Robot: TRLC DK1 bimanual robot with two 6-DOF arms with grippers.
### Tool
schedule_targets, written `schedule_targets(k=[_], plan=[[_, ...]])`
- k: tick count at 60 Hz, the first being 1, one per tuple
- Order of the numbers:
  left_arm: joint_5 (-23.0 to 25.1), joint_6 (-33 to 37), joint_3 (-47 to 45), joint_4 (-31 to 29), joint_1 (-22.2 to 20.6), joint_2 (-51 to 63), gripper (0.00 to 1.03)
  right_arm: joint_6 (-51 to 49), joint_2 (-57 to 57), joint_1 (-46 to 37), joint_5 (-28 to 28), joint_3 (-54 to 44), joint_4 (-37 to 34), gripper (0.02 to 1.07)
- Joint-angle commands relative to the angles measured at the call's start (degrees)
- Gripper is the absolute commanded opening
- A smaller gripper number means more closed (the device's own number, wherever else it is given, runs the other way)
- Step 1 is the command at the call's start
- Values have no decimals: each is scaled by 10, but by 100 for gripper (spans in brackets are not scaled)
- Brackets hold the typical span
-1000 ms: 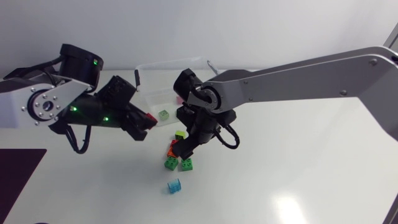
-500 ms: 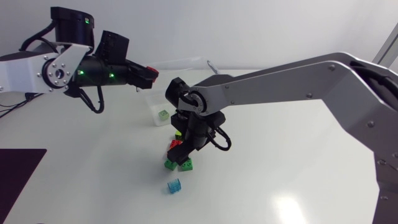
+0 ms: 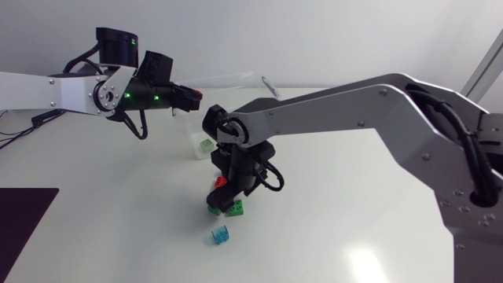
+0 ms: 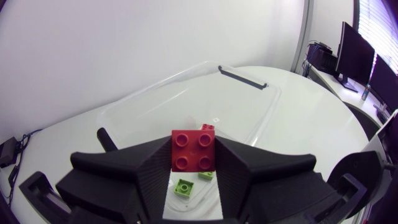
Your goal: Place the duplo bricks in the container
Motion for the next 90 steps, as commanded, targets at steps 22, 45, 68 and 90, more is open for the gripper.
schedule_targets(k=[22, 45, 68, 90], plan=[[-22, -23, 66, 38, 12, 83, 20, 21, 43, 4, -2, 33, -26, 78], [-37, -25, 66, 44, 12, 77, 97, 24, 56, 7, -3, 40, -35, 44], [-33, 0, -38, -27, 6, -94, 97, 27, -17, -22, 7, 5, -20, 28], [-10, 91, -185, -131, -25, -228, 96, 32, -83, -73, 33, 86, -23, 28]])
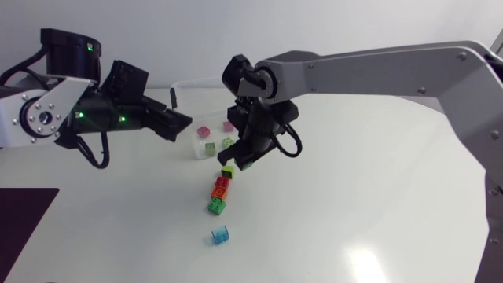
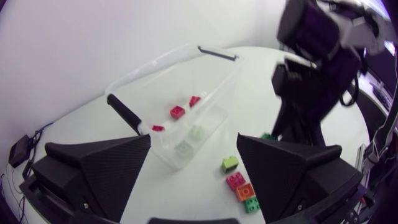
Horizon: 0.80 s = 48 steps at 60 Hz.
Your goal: Place the duplo bricks in the container
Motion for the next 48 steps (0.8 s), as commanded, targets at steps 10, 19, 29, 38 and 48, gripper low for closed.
schedule_targets(k=[10, 19, 29, 38, 48], plan=[[18, 63, -81, -38, -34, -28, 96, 22, -17, -29, 14, 87, -3, 28], [18, 82, -109, -47, -78, -24, 96, 26, -3, -43, 21, 150, -3, 28], [18, 105, -129, -46, -123, 5, 96, 29, 22, -54, 22, 212, -6, 28], [22, 125, -136, -46, -146, 40, 96, 32, 44, -57, 24, 246, -6, 28], [29, 142, -141, -46, -164, 72, 95, 34, 78, -67, 24, 289, -6, 28]])
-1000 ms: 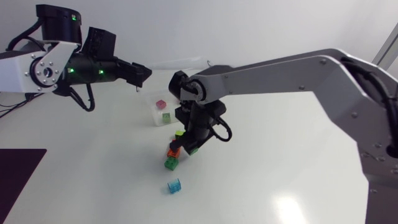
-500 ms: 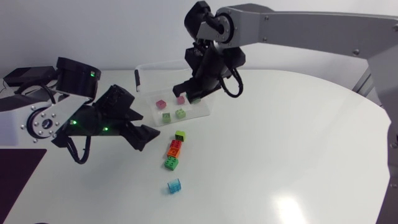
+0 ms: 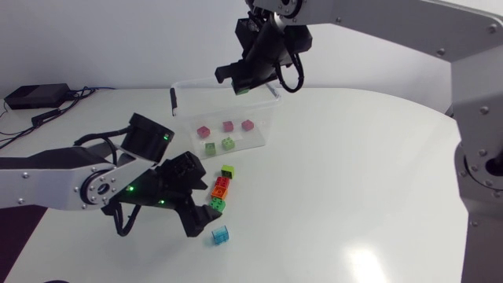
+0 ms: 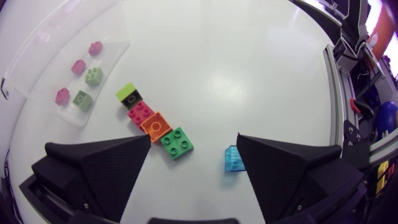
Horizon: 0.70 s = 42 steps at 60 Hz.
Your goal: Place the duplo bricks in the container
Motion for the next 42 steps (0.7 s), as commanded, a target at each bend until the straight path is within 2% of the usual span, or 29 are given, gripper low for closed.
schedule_targets(k=[1, 18, 42], plan=[[10, 21, -13, -3, -7, 23, 95, 15, 32, -9, 4, 28, -5, 28], [11, 44, -13, 0, -26, 72, 93, 17, 80, -18, 6, 95, -19, 28], [14, 57, -22, -1, -42, 80, 89, 17, 164, -27, 7, 215, -64, 28]])
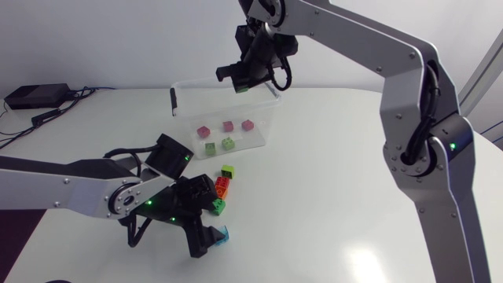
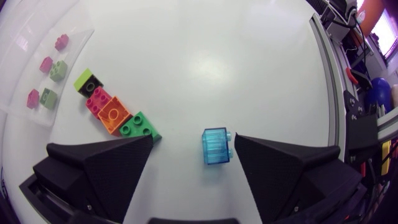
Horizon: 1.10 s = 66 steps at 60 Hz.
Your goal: Place the duplo bricks in the container
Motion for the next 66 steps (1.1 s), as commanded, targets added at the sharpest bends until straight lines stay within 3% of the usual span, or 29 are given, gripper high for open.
schedule_targets(k=[1, 12, 19, 25, 26, 29, 51, 66], plan=[[7, 13, -15, -2, -6, 12, 89, 12, 30, -6, 5, 32, -12, 28], [12, 14, -21, -2, -23, 22, 84, 10, 95, -16, 6, 134, -56, 29], [12, 16, -21, -2, -33, 41, 72, 9, 142, -15, 17, 225, -102, 58], [12, 16, -17, -2, -38, 54, 46, 8, 143, -10, 22, 229, -110, 84], [12, 16, -16, -1, -38, 56, 35, 8, 143, -9, 24, 229, -112, 87], [13, 15, -16, 9, -39, 56, 19, 9, 141, -6, 28, 228, -112, 92], [24, -7, -2, -11, -28, -13, 19, 28, 35, -1, 26, 51, -91, 101], [50, -12, 58, -69, 31, -96, 19, 24, -70, 31, 25, -109, -66, 101]])
